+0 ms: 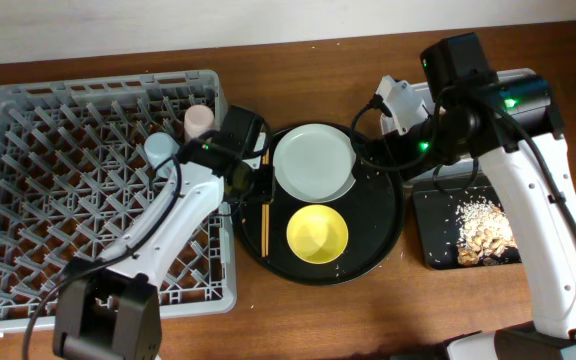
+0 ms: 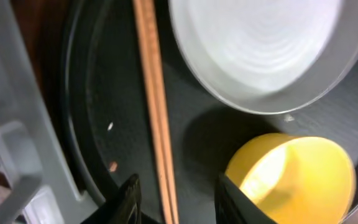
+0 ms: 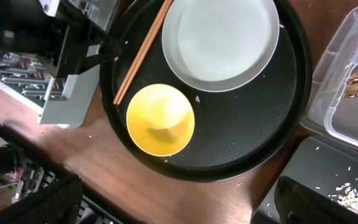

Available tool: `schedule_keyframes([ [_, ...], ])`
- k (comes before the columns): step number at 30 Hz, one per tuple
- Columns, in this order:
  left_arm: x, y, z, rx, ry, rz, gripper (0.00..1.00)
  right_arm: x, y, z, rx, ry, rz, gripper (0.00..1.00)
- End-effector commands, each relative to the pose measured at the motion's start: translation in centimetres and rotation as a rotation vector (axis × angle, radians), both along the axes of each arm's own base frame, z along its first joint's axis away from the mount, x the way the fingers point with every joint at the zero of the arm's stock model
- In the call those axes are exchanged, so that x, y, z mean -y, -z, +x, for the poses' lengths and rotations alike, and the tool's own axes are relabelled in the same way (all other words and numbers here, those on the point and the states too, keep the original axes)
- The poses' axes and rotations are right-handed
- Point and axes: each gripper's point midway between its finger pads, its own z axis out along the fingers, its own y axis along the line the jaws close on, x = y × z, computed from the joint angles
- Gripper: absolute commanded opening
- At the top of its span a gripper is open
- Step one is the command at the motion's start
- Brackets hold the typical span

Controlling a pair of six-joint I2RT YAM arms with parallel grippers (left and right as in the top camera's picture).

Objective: Sort waste into correct bins and load items into the dishwasher rack
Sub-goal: 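Reach the left gripper to the chopsticks on the round tray and grasp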

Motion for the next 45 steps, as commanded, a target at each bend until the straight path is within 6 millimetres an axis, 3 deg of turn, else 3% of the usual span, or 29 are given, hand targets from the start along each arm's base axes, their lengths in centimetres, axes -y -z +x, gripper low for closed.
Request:
schedule_keyframes([
  [1,0.1,0.5,0.0,0.029,-0.023,0.023,0.34,0.3,0.1,0.0,-0.001,0.005,-0.006,0.99],
  [5,0.6,0.3,0.3,0.134,-0.061,0.161,0.18,0.3,0.1,0.0,-0.001,0.005,-0.006,0.99],
  [8,1.7,0.0,0.7,0.192,-0.044,0.177,0.18,0.3,0.1,0.0,-0.001,0.005,-0.006,0.99],
  [9,1.8,0.0,0.8,0.196,-0.045,0.175,0.18,0.3,0.1,0.0,-0.001,0.005,-0.006,0.99],
  [10,1.5,0.0,0.9,0.196,-0.062,0.175,0.25,0.3,0.1,0.0,-0.001,0.005,-0.006,0.99],
  [14,1.4,0.2,1.0,0.188,-0.085,0.171,0.25,0.3,0.1,0.0,-0.001,0.005,-0.006,0.98],
  [18,1.3,3.0,0.9,0.135,-0.078,0.216,0.24,0.3,0.1,0.0,-0.001,0.005,-0.006,0.99],
  [20,0.7,4.5,1.0,0.119,-0.113,0.253,0.17,0.3,0.1,0.0,-0.001,0.005,-0.006,0.99],
  [26,0.0,6.3,1.3,0.109,-0.154,0.300,0.16,0.3,0.1,0.0,-0.002,0.005,-0.006,0.99],
  [28,-0.1,7.9,1.2,0.085,-0.150,0.320,0.16,0.3,0.1,0.0,-0.001,0.005,-0.006,0.99],
  [37,-0.3,10.1,0.6,0.037,-0.148,0.348,0.04,0.3,0.1,0.0,-0.001,0.005,-0.006,0.99],
  [45,-0.4,10.6,0.3,0.022,-0.144,0.357,0.05,0.3,0.1,0.0,-0.001,0.005,-0.006,0.99],
])
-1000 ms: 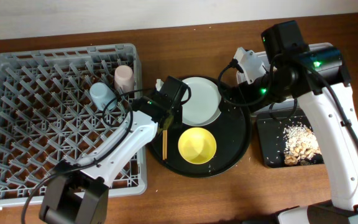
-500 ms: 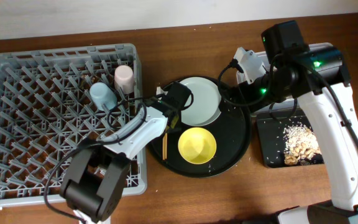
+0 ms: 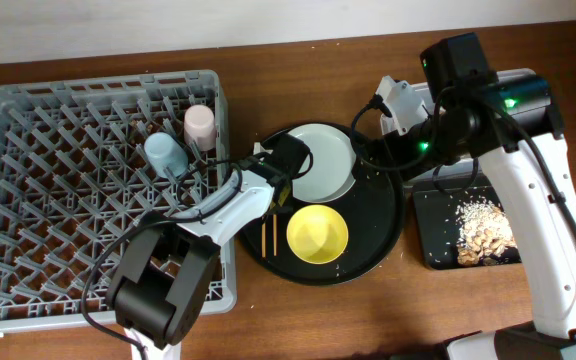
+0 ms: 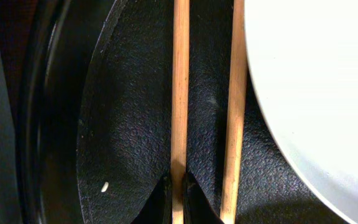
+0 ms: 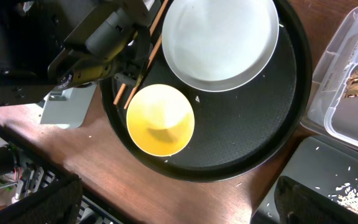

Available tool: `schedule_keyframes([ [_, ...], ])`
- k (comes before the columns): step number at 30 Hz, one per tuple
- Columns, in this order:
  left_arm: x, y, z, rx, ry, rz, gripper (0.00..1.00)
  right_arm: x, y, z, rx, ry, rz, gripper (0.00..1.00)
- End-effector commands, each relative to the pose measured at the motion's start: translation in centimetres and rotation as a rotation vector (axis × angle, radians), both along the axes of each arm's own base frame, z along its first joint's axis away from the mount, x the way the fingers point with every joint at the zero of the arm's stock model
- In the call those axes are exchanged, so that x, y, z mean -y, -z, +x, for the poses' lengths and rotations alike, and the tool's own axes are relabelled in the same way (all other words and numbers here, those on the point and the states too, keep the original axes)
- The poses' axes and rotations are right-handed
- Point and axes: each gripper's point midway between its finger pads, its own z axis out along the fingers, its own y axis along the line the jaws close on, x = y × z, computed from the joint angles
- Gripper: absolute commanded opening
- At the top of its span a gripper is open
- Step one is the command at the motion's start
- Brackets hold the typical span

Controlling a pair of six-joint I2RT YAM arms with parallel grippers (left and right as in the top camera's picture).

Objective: Sort waste into correct bins and load items into the dishwasher rack
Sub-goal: 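Reach the left gripper to the chopsticks on the round tray and grasp, then lift the chopstick with the left gripper and drop it into the rack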

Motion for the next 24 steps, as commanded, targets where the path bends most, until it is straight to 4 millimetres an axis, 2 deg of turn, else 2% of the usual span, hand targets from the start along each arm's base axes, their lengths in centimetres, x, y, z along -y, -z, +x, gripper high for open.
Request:
schedule_keyframes([
  [1,-1.0,2.3,-1.1,-0.061,-0.017,0.043,0.06,0.3,0.1,0.1,0.000,0.005,-0.006,0.99],
  [3,-1.2,2.5,-1.4,-0.067,-0.017,0.047,0.05,0.3,0.1,0.1,0.000,0.005,-0.006,0.99],
  [4,-1.2,2.5,-1.4,-0.069,-0.017,0.044,0.01,0.3,0.1,0.1,0.000,0.005,-0.006,0.99],
  [7,-0.6,2.0,-1.1,-0.065,-0.013,0.019,0.00,0.3,0.1,0.1,0.000,0.005,-0.006,0.99],
  [9,0.1,-0.3,-0.1,-0.029,-0.005,-0.003,0.00,0.3,0.1,0.1,0.000,0.005,-0.006,0.99],
  [11,0.7,-4.2,1.1,0.034,-0.001,-0.044,0.00,0.3,0.1,0.1,0.000,0.005,-0.006,0.99],
  [14,0.9,-10.4,1.7,0.128,0.024,-0.097,0.00,0.3,0.1,0.1,0.000,0.005,-0.006,0.99],
  [16,-0.3,-15.2,0.7,0.193,0.034,-0.125,0.00,0.3,0.1,0.1,0.000,0.005,-0.006,0.99],
  [18,-2.6,-17.5,-0.4,0.205,0.004,-0.116,0.00,0.3,0.1,0.1,0.000,0.005,-0.006,0.99],
  [20,-5.5,-18.3,-1.4,0.173,-0.017,-0.071,0.00,0.3,0.1,0.1,0.000,0.005,-0.006,0.99],
  [24,-9.4,-16.8,-2.7,0.057,-0.025,0.017,0.00,0.3,0.1,0.1,0.000,0.005,-0.006,0.99],
])
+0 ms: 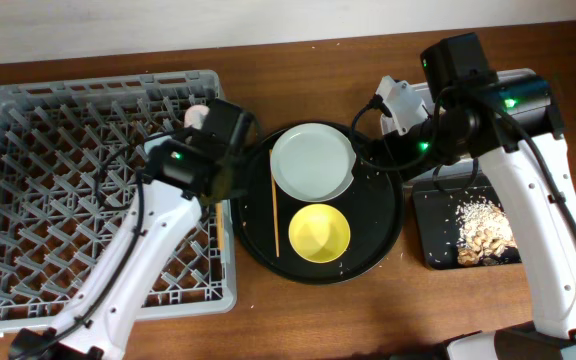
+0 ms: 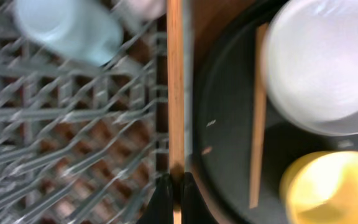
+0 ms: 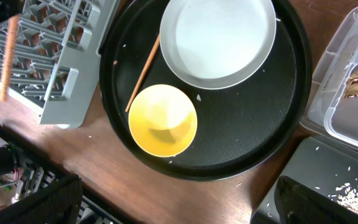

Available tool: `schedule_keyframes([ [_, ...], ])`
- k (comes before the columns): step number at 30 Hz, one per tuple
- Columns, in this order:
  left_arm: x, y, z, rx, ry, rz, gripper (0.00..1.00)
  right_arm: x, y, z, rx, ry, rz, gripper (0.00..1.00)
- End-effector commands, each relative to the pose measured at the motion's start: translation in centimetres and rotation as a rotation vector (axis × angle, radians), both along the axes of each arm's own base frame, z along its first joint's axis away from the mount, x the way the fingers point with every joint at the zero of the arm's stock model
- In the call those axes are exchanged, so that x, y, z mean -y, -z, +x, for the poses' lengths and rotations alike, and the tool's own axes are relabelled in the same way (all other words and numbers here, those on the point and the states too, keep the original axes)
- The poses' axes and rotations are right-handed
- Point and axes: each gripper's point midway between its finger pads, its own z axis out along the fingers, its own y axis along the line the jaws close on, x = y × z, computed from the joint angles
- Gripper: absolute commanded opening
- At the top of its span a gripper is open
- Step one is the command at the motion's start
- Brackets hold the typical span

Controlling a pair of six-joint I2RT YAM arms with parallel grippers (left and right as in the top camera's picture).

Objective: Sort waste into correct bins and load items into the dishwasher rack
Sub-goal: 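Lift the chopstick with the left gripper and drop it into the rack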

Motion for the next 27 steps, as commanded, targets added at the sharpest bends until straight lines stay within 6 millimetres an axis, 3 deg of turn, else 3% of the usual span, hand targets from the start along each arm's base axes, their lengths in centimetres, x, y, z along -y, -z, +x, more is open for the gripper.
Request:
schedule_keyframes([
  [1,-2.6,1.3,-0.3,-0.074,0.022,0.071,0.00,0.3,0.1,0.1,-0.001,0.006,-0.006,0.99],
  [12,-3.0,5.7,0.3,-0.070,0.002,0.069,0.01,0.3,0.1,0.1,-0.001,0.006,-0.006,0.99],
  [16,-3.0,6.1,0.9,-0.055,-0.003,0.075,0.01,0.3,0.1,0.0,-0.001,0.006,-0.006,0.99],
  [21,-2.9,8.1,1.4,-0.090,-0.012,0.087,0.01,0.3,0.1,0.1,-0.001,0.006,-0.005,0.99],
  [27,-4.7,8.4,2.4,-0.077,-0.077,0.096,0.02,0.3,0.1,0.1,-0.001,0.006,-0.006,0.99],
])
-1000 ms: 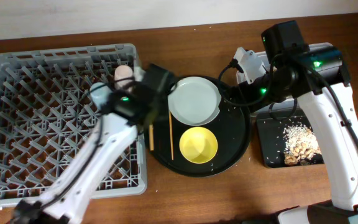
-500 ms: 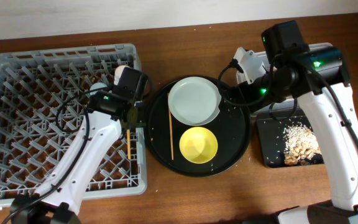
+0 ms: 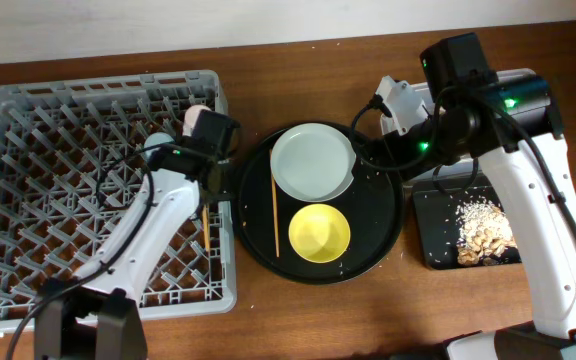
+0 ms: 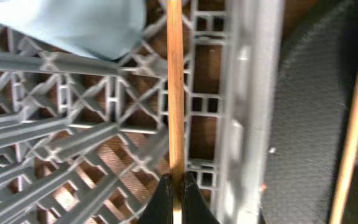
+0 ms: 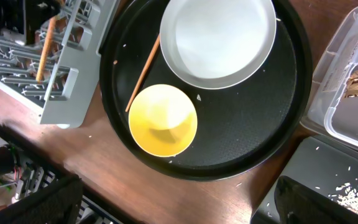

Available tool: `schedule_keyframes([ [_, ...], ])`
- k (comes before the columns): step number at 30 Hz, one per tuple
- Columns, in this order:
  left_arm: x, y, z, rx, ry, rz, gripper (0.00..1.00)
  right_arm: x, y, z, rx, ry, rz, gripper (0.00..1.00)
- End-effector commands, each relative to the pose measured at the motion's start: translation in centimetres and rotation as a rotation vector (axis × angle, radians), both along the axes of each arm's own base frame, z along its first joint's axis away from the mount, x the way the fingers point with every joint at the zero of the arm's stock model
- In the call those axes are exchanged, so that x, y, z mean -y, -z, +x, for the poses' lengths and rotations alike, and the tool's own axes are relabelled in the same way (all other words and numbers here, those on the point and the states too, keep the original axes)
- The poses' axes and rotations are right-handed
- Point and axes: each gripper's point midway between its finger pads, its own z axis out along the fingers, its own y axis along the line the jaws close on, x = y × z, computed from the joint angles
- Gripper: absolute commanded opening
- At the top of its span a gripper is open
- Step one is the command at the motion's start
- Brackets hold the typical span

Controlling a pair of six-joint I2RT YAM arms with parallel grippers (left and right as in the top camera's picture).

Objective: Sort waste into correct bins and load items into the dishwasher rack
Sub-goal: 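Lift the chopstick with the left gripper and drop it into the rack, then reach the left gripper back to the remaining chopstick and grasp it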

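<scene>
My left gripper is shut on a wooden chopstick, held low over the grey dishwasher rack, just inside its right wall. The chopstick reaches in among the rack's ribs. A light blue cup and a pink cup stand in the rack nearby. On the round black tray lie a second chopstick, a white plate and a yellow bowl. My right gripper hangs open high above the tray, holding nothing.
A black bin with rice and food scraps sits right of the tray. Behind it is a clear plastic container. Stray rice grains dot the tray and the wooden table.
My left gripper has come down and a little left with the chopstick, from above the rack's right edge to low among its ribs. The right arm has not moved.
My left gripper was open over two chopsticks on the tray's left side. Then it was shut on one of them on the tray. Then it held that chopstick over the rack's right edge, the other left on the tray. Now the chopstick is down inside the rack.
</scene>
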Motion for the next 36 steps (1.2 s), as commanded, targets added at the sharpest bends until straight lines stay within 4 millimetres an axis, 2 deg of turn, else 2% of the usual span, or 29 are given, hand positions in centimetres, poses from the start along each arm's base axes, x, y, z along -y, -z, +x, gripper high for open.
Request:
schedule_keyframes([
  [1,-0.9,0.4,0.2,-0.003,-0.030,0.020,0.08,0.3,0.1,0.0,-0.001,0.005,-0.006,0.99],
  [7,-0.7,0.5,0.3,-0.007,-0.001,0.014,0.08,0.3,0.1,0.0,-0.001,0.005,-0.006,0.99],
  [8,-0.6,0.5,0.3,-0.006,-0.002,0.014,0.14,0.3,0.1,0.0,-0.001,0.005,-0.006,0.99],
  [9,-0.6,0.4,0.4,-0.001,-0.001,0.012,0.26,0.3,0.1,0.0,-0.001,0.005,-0.006,0.99],
  [10,-0.6,0.4,0.4,0.000,-0.001,0.011,0.27,0.3,0.1,0.0,-0.001,0.005,-0.006,0.99],
  [12,-0.4,-0.4,0.4,0.005,0.004,0.006,0.14,0.3,0.1,0.0,-0.001,0.005,-0.006,0.99],
  [14,0.3,-2.5,0.3,0.035,0.018,-0.033,0.11,0.3,0.1,0.0,-0.001,0.005,-0.006,0.99],
  [15,1.6,-4.2,0.0,0.062,0.043,-0.106,0.12,0.3,0.1,0.0,-0.001,0.005,-0.006,0.99],
  [16,2.8,-5.5,-0.4,0.077,0.071,-0.185,0.26,0.3,0.1,0.0,-0.001,0.005,-0.006,0.99],
  [17,5.2,-7.2,-1.4,0.079,0.128,-0.333,0.70,0.3,0.1,0.0,-0.001,0.006,-0.006,0.98],
  [18,6.4,-7.8,-2.0,0.067,0.159,-0.404,0.93,0.3,0.1,0.0,-0.001,0.005,-0.006,0.99],
  [19,7.3,-8.0,-2.5,0.048,0.181,-0.458,0.97,0.3,0.1,0.0,-0.001,0.005,-0.006,0.99],
  [21,7.7,-7.3,-2.8,0.030,0.190,-0.451,0.97,0.3,0.1,0.0,-0.001,0.005,-0.006,0.99],
  [22,8.0,-6.4,-3.1,0.021,0.198,-0.432,0.77,0.3,0.1,0.0,-0.001,0.005,-0.006,0.99],
  [23,8.2,-5.9,-3.3,0.014,0.206,-0.428,0.64,0.3,0.1,0.0,-0.001,0.005,-0.006,0.99],
  [24,8.8,-5.4,-3.5,0.007,0.221,-0.427,0.57,0.3,0.1,0.0,-0.001,0.005,-0.006,0.99],
  [26,9.8,-4.6,-3.6,0.012,0.249,-0.421,0.54,0.3,0.1,0.0,-0.001,0.005,-0.006,0.99],
  [27,10.2,-4.0,-3.4,0.034,0.263,-0.392,0.41,0.3,0.1,0.0,-0.001,0.005,-0.006,0.99],
  [28,10.7,-3.5,-3.4,0.057,0.279,-0.364,0.35,0.3,0.1,0.0,-0.001,0.006,-0.006,0.99],
  [31,12.6,-1.9,-3.3,0.115,0.315,-0.333,0.34,0.3,0.1,0.0,-0.001,0.006,-0.006,0.99],
  [34,12.5,0.3,-3.6,0.080,0.262,-0.303,0.35,0.3,0.1,0.0,-0.001,0.005,-0.006,0.99],
  [36,12.6,2.6,-3.3,0.041,0.232,-0.282,0.36,0.3,0.1,0.0,-0.001,0.005,-0.006,0.99],
])
